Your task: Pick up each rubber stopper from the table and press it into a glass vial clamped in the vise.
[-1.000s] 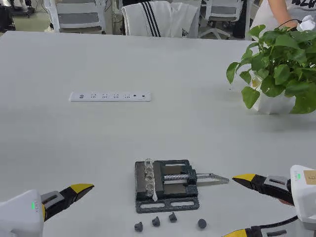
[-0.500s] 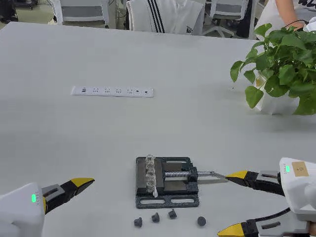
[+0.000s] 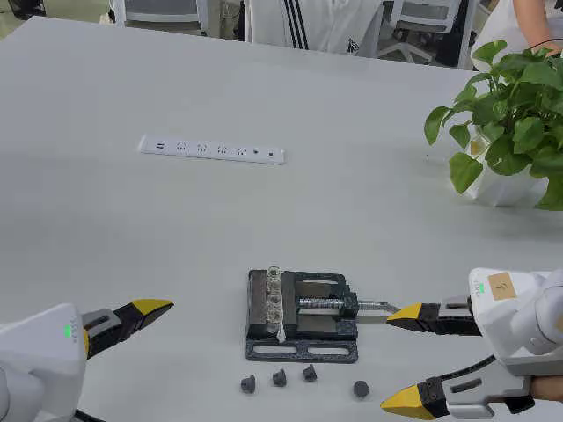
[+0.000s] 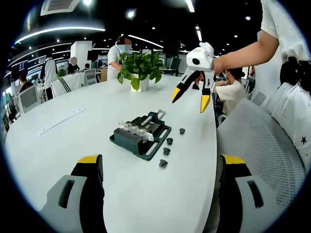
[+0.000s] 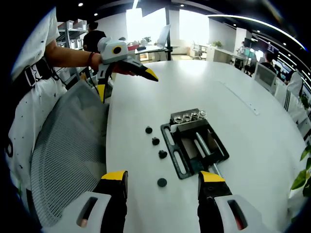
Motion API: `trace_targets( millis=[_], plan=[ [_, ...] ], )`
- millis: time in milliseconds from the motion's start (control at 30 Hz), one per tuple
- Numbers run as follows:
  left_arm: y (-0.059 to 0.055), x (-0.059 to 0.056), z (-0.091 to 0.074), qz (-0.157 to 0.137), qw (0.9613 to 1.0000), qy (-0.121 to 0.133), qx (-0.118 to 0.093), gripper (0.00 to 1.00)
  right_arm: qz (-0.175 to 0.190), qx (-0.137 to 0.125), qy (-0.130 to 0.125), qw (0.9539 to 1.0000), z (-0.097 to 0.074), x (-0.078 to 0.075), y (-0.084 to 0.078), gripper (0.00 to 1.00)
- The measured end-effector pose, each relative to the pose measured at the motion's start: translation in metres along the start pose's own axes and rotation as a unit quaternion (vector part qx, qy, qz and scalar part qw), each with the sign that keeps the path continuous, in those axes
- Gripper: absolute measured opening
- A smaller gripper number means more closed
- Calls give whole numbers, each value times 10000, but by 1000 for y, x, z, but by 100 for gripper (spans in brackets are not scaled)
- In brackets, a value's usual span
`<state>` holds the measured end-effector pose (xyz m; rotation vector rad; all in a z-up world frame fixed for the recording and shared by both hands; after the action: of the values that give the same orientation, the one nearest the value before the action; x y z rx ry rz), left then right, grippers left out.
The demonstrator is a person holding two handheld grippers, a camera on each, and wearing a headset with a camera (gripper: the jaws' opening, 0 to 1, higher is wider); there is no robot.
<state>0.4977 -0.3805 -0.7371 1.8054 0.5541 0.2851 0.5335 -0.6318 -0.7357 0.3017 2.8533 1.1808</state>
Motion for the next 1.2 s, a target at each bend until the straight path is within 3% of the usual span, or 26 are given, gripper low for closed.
trace_targets(
  millis=[233, 567, 1200],
  plan=[
    [-1, 1, 1, -36, 10000, -1, -36, 99, -272, 402, 196, 9986, 9, -2, -4, 51],
    [-4, 2, 3, -111, 9999, 26, -114, 99, -533, 897, 401, 9937, 24, -3, -12, 32],
    [-7, 4, 0, -229, 9994, 120, -232, 98, -1202, 1811, 721, 9734, 54, -1, -31, 16]
  ],
)
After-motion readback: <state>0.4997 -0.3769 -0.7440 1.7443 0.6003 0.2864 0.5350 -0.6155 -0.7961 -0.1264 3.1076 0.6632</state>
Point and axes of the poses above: the centre of the closed fingertips' face, and the gripper's own axes: z roughly forward along the fingers, x roughly to its left, y roughly out of its top, the point moved 5 cm from there along -z, roughly backward along the fingers, and after that the axes turned 6 degrees about -x, right-handed, at the moved point
